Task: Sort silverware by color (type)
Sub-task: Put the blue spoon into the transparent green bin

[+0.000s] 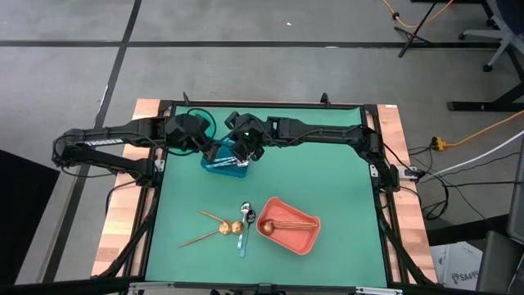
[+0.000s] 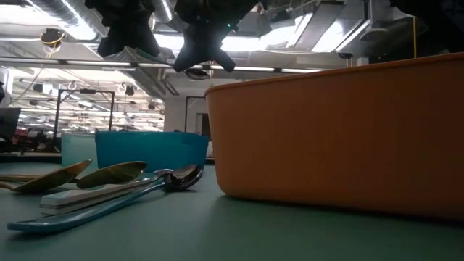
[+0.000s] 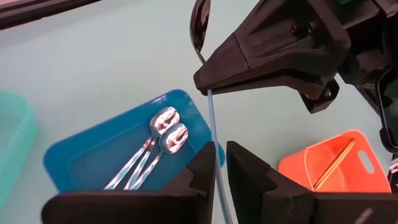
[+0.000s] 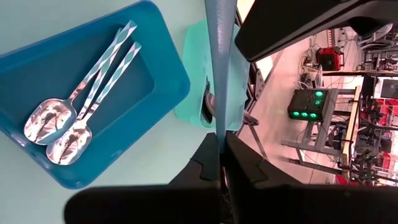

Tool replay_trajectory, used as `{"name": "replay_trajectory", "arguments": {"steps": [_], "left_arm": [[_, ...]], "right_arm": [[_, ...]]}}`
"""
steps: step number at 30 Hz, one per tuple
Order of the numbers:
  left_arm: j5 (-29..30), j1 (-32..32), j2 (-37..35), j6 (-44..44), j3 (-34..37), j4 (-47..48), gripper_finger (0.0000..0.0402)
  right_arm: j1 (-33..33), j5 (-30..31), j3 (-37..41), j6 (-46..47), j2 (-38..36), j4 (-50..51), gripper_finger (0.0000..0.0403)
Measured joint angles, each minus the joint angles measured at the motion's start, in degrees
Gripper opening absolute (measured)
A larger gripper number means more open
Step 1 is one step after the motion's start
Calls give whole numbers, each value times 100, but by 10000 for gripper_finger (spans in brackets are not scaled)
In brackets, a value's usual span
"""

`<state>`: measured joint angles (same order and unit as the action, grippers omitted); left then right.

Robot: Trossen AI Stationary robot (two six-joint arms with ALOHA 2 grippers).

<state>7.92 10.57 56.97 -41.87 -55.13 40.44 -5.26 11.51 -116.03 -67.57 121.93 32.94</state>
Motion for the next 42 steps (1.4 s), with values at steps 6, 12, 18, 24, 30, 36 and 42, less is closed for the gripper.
{"name": "replay_trajectory", "arguments": {"steps": [6,12,18,24,30,36,42], "left_arm": [[-2,0,0,0,0,55,33],[9,2,0,0,0,99,33],[-27,1,0,0,0,106,33],[-141,2,0,0,0,118,33],[-98,2,0,-1,0,125,25],[-68,2,0,-4,0,140,6],[-72,2,0,-4,0,137,4]], "right_arm": [[0,-1,0,1,0,-10,0],[0,-50,0,166,0,-58,0],[0,-47,2,266,0,-317,0],[0,-7,2,293,0,-485,0],[0,-9,2,280,0,-445,0],[0,-9,2,280,-2,-438,0],[0,-11,2,275,-2,-443,0]]}}
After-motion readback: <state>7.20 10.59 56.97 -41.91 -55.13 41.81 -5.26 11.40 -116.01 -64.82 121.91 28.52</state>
